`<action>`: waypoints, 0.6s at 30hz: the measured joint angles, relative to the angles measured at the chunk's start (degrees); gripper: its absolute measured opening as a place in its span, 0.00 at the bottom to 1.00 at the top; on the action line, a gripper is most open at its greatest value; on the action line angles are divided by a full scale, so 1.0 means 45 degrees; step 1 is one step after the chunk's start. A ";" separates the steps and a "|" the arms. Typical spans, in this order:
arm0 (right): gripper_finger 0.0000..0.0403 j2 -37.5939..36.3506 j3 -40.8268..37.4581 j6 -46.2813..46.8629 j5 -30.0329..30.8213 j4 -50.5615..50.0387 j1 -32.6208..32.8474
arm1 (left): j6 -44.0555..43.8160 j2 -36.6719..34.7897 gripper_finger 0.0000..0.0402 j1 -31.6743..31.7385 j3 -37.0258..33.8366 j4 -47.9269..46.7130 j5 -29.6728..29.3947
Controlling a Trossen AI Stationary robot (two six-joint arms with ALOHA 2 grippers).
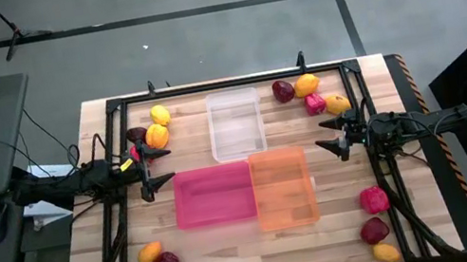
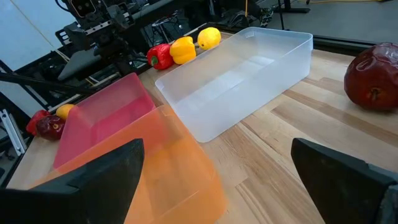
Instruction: Sort produce into baskets
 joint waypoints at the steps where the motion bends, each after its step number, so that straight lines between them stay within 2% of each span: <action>1: 0.99 0.0004 0.0000 0.0003 -0.0003 0.0003 -0.0004 | -0.0003 -0.0002 0.82 -0.0003 -0.0002 -0.0001 0.0003; 10: 0.99 0.0003 0.0000 0.0078 0.0043 0.0079 0.0000 | -0.0005 0.0000 0.82 -0.0003 -0.0002 0.0000 -0.0002; 12: 0.99 0.0005 0.0000 0.1561 0.0050 0.0728 -0.0005 | 0.0000 0.0001 0.82 -0.0003 0.0000 -0.0003 0.0003; 14: 0.99 -0.0004 0.0000 0.4153 0.0098 0.1506 0.0000 | -0.0005 0.0002 0.82 -0.0002 0.0000 0.0002 0.0003; 18: 0.99 0.0097 -0.0034 0.7595 0.2659 0.2963 -0.0012 | 0.0000 0.0003 0.82 -0.0003 -0.0002 0.0002 0.0003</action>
